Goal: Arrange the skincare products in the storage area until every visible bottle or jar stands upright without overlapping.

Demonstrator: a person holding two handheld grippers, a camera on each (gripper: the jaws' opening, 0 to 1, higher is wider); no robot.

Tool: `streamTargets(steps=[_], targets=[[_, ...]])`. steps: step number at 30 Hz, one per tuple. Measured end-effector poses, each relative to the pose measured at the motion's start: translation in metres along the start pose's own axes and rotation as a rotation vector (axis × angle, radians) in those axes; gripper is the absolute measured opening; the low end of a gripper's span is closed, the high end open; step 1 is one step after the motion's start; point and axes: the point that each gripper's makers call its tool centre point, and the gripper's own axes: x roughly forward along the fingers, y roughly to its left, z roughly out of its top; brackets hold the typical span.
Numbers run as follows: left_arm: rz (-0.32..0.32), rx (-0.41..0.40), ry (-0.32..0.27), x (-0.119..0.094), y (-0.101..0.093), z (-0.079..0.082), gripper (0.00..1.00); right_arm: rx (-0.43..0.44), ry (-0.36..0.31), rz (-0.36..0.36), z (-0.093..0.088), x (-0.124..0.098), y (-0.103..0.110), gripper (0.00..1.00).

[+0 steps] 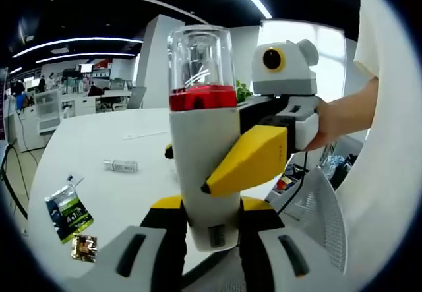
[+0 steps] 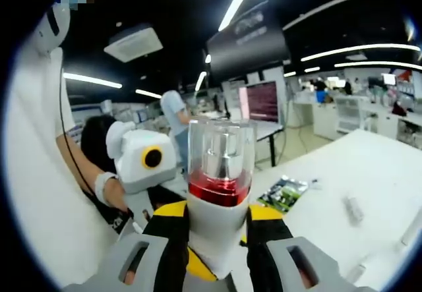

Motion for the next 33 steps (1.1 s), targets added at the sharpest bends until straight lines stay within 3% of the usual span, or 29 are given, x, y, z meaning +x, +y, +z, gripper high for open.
streamTargets(steps=[5,13,15,17,21,24,28,31,33], targets=[[-0.024,-0.010,-0.008,0.001,-0.005,0.001,0.25,0.067,-0.007,0.002,-0.001,-0.005,-0.001,0.27],[0.059,0.047,0.022,0.013,0.005,-0.007,0.26,0.059,0.034,-0.102,-0.011,-0.004,-0.015,0.26],[0.076,0.058,0.013,0.013,0.008,-0.006,0.26,0.096,0.012,-0.132,-0.011,-0.006,-0.023,0.26],[0.109,0.079,-0.002,0.015,0.014,-0.004,0.25,0.142,-0.029,-0.216,-0.008,-0.016,-0.040,0.26],[0.124,0.126,0.029,0.017,0.014,-0.011,0.23,0.206,-0.065,-0.257,-0.009,-0.024,-0.054,0.26],[0.154,0.218,0.055,0.016,0.016,-0.015,0.24,0.279,-0.075,-0.275,-0.011,-0.031,-0.065,0.26],[0.202,0.299,0.030,0.014,0.022,-0.009,0.23,0.309,-0.124,-0.349,-0.009,-0.051,-0.086,0.26],[0.212,0.336,-0.045,0.013,0.022,0.006,0.21,0.309,-0.119,-0.383,-0.012,-0.064,-0.096,0.26],[0.206,0.332,-0.039,0.013,0.022,0.004,0.20,0.324,-0.107,-0.410,-0.014,-0.073,-0.104,0.26]])
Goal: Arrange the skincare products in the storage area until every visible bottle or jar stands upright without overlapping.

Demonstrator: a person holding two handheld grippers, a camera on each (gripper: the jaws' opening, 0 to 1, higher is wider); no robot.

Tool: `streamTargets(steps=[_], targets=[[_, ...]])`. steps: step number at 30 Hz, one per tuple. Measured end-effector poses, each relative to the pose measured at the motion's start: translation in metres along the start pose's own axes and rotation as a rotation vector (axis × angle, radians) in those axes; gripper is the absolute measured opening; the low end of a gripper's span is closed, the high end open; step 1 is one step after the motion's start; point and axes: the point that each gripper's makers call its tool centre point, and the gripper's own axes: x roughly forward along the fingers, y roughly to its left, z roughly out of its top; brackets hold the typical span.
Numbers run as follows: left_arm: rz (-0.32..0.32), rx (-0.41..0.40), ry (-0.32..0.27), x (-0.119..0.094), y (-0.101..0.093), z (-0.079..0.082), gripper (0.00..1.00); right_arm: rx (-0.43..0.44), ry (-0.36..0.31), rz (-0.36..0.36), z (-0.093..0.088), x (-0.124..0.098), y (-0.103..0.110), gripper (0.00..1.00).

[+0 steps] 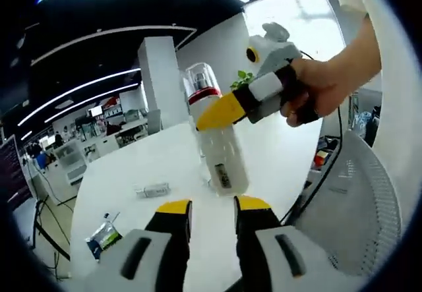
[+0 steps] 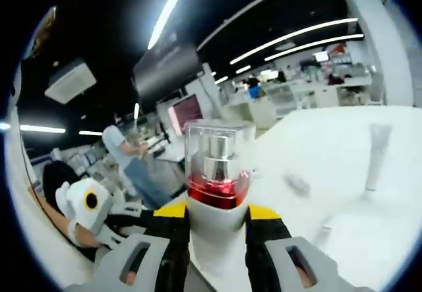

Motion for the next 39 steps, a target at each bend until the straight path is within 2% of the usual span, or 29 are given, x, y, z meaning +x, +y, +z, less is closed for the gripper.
streamTargets(steps=[2,4,6,7,9,11,13,16,21,27,33,36,39], targets=[[-0.014,-0.023,0.034,0.001,-0.003,-0.006,0.20,-0.014,-0.002,-0.027,0.003,-0.004,-0.010,0.26],[-0.015,-0.011,0.069,0.003,-0.004,-0.013,0.20,-0.008,-0.002,-0.061,0.003,-0.007,-0.021,0.26],[-0.031,-0.015,0.073,0.003,-0.006,-0.014,0.14,0.006,-0.008,-0.074,0.004,-0.008,-0.027,0.26],[-0.038,-0.029,0.087,0.002,-0.008,-0.016,0.07,0.011,-0.011,-0.076,0.004,-0.008,-0.029,0.27],[-0.044,-0.007,0.089,0.002,-0.009,-0.016,0.00,0.018,-0.009,-0.084,0.003,-0.007,-0.033,0.27],[-0.054,-0.008,0.083,0.002,-0.011,-0.015,0.02,0.028,-0.010,-0.099,0.002,-0.006,-0.038,0.27],[-0.077,-0.012,0.101,0.004,-0.016,-0.018,0.06,0.052,-0.015,-0.119,0.000,-0.004,-0.043,0.27],[-0.076,0.004,0.129,0.007,-0.019,-0.024,0.11,0.071,-0.021,-0.137,0.000,-0.005,-0.049,0.27],[-0.078,0.024,0.160,0.007,-0.019,-0.031,0.10,0.050,0.009,-0.189,-0.008,-0.014,-0.062,0.27],[-0.094,0.041,0.196,0.008,-0.023,-0.038,0.10,0.077,0.049,-0.289,-0.022,-0.033,-0.098,0.27],[-0.110,0.073,0.220,0.008,-0.027,-0.042,0.10,0.065,0.099,-0.391,-0.033,-0.047,-0.140,0.27],[-0.124,0.122,0.215,0.009,-0.033,-0.041,0.10,0.052,0.116,-0.415,-0.035,-0.050,-0.151,0.27],[-0.124,0.126,0.213,0.009,-0.032,-0.040,0.11,0.025,0.146,-0.443,-0.036,-0.050,-0.166,0.27]])
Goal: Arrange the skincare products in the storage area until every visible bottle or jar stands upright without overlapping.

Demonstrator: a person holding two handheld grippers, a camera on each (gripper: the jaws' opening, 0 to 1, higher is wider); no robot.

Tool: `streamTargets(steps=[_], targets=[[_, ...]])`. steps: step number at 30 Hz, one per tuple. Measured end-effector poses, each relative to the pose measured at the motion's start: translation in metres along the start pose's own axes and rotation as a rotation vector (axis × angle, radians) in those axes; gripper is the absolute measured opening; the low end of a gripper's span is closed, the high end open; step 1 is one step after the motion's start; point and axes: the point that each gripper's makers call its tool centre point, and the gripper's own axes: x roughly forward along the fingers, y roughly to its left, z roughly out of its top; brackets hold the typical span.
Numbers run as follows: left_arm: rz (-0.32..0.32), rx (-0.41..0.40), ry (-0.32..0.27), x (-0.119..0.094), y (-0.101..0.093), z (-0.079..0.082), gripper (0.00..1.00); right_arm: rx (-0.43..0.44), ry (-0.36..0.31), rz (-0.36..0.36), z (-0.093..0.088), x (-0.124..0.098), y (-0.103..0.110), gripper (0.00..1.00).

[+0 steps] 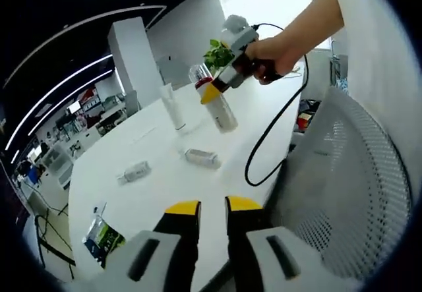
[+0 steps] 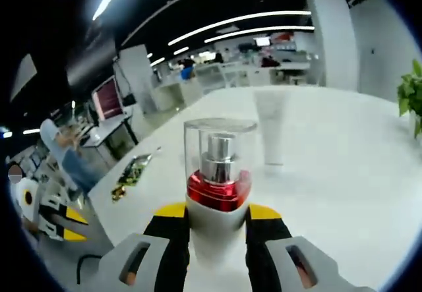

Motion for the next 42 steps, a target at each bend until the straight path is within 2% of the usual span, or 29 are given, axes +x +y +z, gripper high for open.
streamTargets(steps=[11,18,22,27,29,38,42], targets=[[-0.023,-0.009,0.029,0.002,-0.003,-0.006,0.09,-0.015,-0.008,-0.088,0.005,0.029,-0.025,0.27],[0.003,-0.011,0.038,0.002,0.004,-0.008,0.09,-0.038,-0.030,-0.147,-0.001,0.042,-0.040,0.27],[0.004,-0.021,0.043,0.002,0.004,-0.009,0.08,-0.035,-0.038,-0.164,0.000,0.047,-0.049,0.27],[0.004,-0.015,0.021,0.003,0.004,-0.007,0.11,-0.053,-0.052,-0.189,0.004,0.053,-0.062,0.27],[-0.002,-0.015,0.032,0.003,0.003,-0.009,0.10,-0.050,-0.055,-0.196,0.004,0.054,-0.066,0.27],[-0.028,-0.026,0.041,0.005,-0.001,-0.011,0.09,-0.104,-0.050,-0.195,0.009,0.067,-0.064,0.27],[-0.034,-0.023,0.040,0.005,-0.003,-0.011,0.09,-0.115,-0.038,-0.200,0.012,0.072,-0.071,0.27]])
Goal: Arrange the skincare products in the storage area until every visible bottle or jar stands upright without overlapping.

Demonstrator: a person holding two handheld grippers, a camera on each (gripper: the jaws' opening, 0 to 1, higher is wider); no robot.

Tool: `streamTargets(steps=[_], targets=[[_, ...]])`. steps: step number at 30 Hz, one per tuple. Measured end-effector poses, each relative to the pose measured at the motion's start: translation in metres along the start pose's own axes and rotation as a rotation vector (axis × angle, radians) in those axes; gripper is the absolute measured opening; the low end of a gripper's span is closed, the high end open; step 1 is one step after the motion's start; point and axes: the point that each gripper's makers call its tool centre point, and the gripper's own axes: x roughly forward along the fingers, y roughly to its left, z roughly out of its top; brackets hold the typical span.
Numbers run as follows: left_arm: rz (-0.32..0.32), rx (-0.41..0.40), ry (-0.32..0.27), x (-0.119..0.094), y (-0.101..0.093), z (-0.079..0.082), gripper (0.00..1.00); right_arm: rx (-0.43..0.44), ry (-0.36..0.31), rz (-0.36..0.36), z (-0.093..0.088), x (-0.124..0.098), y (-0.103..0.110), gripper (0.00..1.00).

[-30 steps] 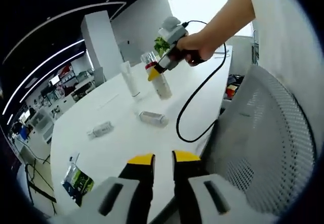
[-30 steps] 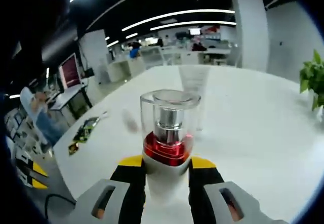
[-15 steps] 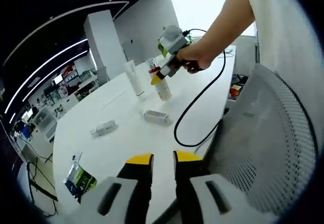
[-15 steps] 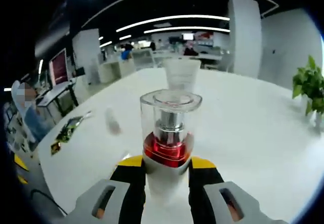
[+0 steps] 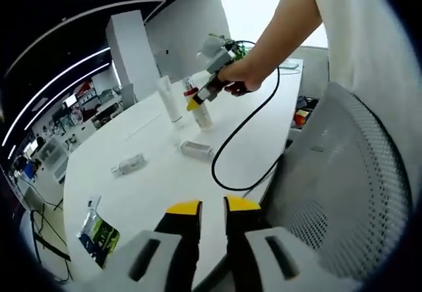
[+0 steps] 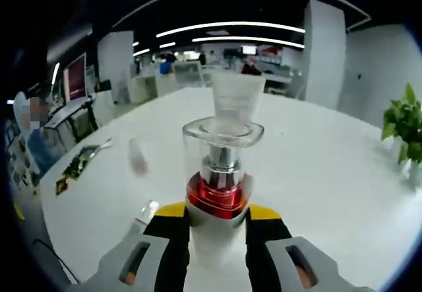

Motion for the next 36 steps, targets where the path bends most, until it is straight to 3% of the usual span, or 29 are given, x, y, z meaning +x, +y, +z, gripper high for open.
streamTargets(steps=[13,21,27,36], targets=[[-0.040,-0.025,0.016,0.003,-0.006,-0.003,0.08,0.042,-0.029,-0.030,0.012,0.014,-0.012,0.27],[-0.051,-0.034,0.026,0.004,-0.007,-0.005,0.08,-0.016,-0.033,0.040,0.024,0.028,0.022,0.27],[-0.055,-0.042,0.031,0.004,-0.008,-0.006,0.08,-0.125,-0.046,0.089,0.035,0.044,0.056,0.27],[-0.054,-0.065,0.031,0.003,-0.007,-0.006,0.09,-0.187,-0.053,0.130,0.055,0.074,0.071,0.27]])
